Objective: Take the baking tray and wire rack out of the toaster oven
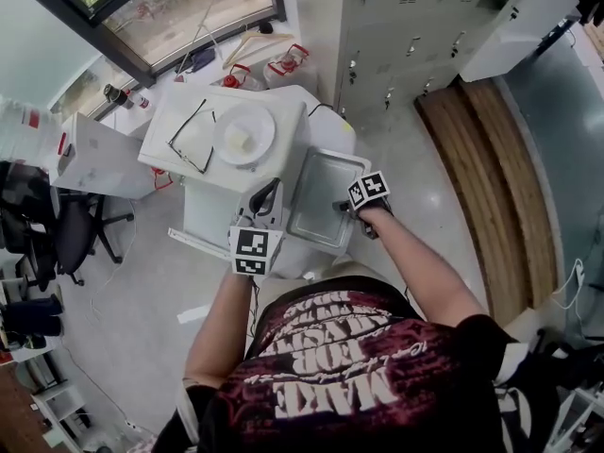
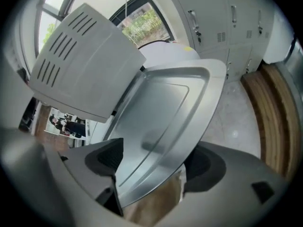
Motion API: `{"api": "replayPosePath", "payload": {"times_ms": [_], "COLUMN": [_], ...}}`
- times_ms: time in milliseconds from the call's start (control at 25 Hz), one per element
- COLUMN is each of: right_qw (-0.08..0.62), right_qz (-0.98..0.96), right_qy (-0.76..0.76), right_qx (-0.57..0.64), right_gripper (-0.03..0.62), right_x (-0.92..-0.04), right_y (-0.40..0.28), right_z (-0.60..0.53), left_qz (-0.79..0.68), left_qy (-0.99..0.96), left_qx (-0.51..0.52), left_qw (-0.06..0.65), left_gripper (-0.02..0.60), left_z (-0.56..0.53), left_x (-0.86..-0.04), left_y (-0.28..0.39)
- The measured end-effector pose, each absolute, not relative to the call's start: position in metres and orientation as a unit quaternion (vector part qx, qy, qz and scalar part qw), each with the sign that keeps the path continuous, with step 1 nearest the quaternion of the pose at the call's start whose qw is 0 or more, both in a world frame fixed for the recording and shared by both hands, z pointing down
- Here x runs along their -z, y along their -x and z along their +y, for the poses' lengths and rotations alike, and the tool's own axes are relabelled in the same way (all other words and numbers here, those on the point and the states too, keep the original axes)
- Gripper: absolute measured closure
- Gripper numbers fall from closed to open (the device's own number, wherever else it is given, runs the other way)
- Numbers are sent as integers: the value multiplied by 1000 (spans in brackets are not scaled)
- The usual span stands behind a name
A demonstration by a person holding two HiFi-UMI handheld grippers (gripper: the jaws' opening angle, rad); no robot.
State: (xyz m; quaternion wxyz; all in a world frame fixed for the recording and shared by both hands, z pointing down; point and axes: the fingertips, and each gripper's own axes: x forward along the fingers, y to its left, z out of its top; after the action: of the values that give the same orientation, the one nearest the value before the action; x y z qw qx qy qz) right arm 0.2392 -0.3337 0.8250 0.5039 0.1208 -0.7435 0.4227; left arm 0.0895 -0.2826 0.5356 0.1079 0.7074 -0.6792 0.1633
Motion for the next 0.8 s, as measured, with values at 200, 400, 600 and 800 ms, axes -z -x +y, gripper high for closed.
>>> {"api": "replayPosePath", "payload": {"times_ms": [200, 400, 600, 800], "right_qw": [503, 492, 456, 384], "right_qz": [-741, -746, -771, -821], "right_qy": [-156, -183, -225, -284], "right_qx": [-416, -410, -383, -314], "right_gripper": [186, 180, 184, 390], "right_x": [-833, -825, -797, -743], "right_y": [-245, -263, -258, -242], "right_z": [-334, -329, -319, -286], "left_qz": [-653, -617, -576, -578], "left_qy": [-732, -765, -800, -804], "left_qx": [-155, -141, -127, -99], "left_qw": [115, 118, 109, 102], "left_gripper": [575, 575, 575, 575], "left_z": [-280, -276, -266, -249], "left_x": [-533, -527, -515, -503], "left_y": [-92, -93, -82, -46]}}
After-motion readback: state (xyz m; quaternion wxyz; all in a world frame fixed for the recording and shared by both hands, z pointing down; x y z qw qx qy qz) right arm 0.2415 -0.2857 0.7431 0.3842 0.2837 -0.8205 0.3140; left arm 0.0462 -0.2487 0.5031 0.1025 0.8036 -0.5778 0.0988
